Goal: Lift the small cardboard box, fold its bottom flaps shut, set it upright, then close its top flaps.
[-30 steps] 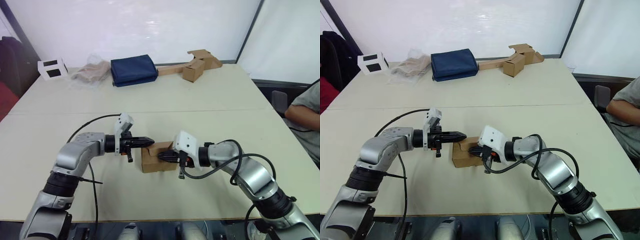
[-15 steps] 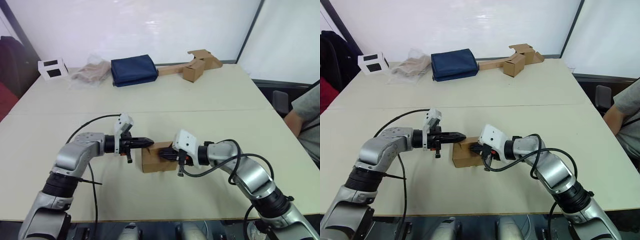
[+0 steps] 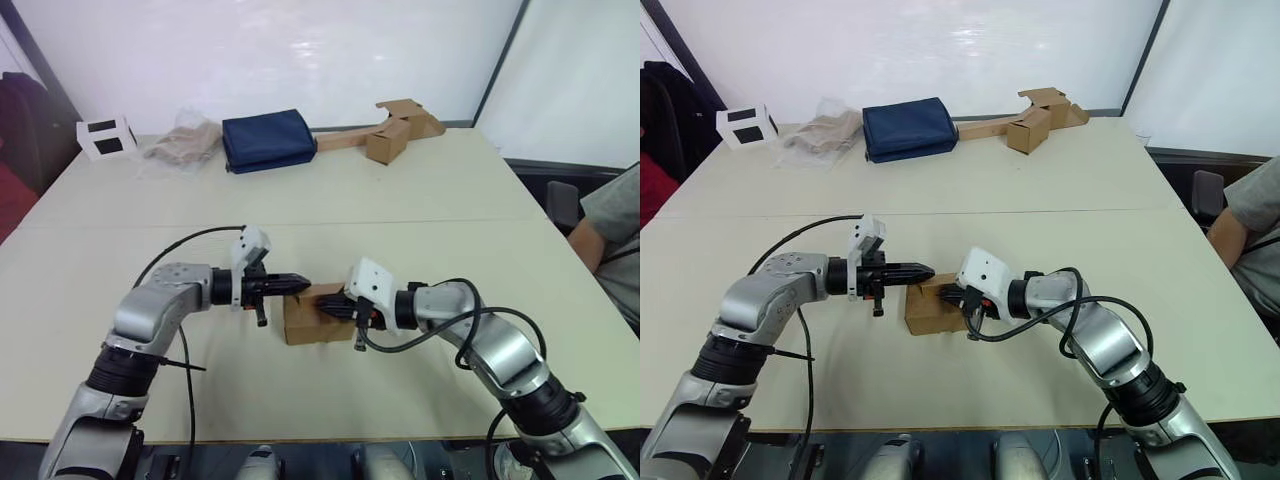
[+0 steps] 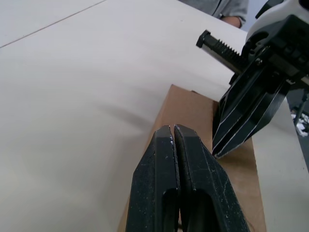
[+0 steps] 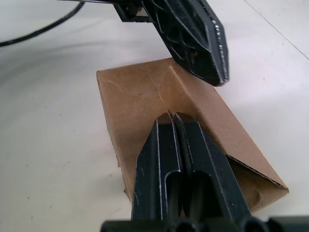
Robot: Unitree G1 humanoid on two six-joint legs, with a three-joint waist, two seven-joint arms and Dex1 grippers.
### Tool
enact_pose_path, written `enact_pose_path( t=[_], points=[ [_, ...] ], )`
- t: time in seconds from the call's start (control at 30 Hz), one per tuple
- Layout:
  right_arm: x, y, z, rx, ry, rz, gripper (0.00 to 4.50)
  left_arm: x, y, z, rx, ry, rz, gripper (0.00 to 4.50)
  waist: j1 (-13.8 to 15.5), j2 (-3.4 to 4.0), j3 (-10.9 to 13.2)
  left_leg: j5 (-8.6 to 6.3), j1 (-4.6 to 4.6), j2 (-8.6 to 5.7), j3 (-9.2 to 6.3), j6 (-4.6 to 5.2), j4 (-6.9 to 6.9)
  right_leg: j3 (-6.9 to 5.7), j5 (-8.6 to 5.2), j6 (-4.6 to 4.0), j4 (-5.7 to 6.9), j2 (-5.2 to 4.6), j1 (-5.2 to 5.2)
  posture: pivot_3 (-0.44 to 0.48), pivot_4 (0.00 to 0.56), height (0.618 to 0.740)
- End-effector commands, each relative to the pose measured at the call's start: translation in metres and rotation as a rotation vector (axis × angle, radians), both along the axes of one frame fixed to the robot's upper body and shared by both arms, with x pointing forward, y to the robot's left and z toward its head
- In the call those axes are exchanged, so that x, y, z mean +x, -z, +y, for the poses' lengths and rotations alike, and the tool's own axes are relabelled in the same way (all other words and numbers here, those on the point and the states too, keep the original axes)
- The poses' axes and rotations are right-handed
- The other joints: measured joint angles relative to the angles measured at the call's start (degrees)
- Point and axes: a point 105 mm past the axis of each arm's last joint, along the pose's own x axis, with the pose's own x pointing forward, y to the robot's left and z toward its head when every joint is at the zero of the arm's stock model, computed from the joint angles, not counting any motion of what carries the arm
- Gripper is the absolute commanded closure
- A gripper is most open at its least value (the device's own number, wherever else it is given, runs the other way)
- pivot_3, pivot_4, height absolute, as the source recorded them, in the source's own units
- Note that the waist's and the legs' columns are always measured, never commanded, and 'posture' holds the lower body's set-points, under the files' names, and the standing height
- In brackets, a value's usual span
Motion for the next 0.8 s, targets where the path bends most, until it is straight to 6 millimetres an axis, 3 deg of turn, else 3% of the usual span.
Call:
enact_pose_path(
  t=[0.03, 0.47, 0.8],
  points=[
    [-0.001, -0.009, 0.003, 0.034, -0.010, -0.022, 4.50, -0.001, -0.015, -0.001, -0.020, 0.008, -0.055, 4.43, -0.03, 0.00, 0.00, 0.00, 0.00, 0.00, 0.00, 0.00, 0.00, 0.00, 0.00, 0.00, 0.00, 0.00, 0.00, 0.000, 0.150, 0.740],
    [0.009, 0.000, -0.001, -0.005, 0.041, -0.024, 4.50, -0.009, -0.007, -0.006, 0.055, 0.045, -0.074, 4.43, 0.04, 0.00, 0.00, 0.00, 0.00, 0.00, 0.00, 0.00, 0.00, 0.00, 0.00, 0.00, 0.00, -0.01, 0.01, 0.000, 0.150, 0.740],
    [-0.004, -0.006, 0.001, 0.051, -0.010, 0.034, 4.50, -0.010, -0.004, -0.005, 0.084, 0.048, -0.079, 4.43, -0.01, 0.00, 0.00, 0.00, 0.00, 0.00, 0.00, 0.00, 0.00, 0.00, 0.00, 0.00, 0.00, 0.00, 0.01, 0.000, 0.150, 0.740]
  ],
)
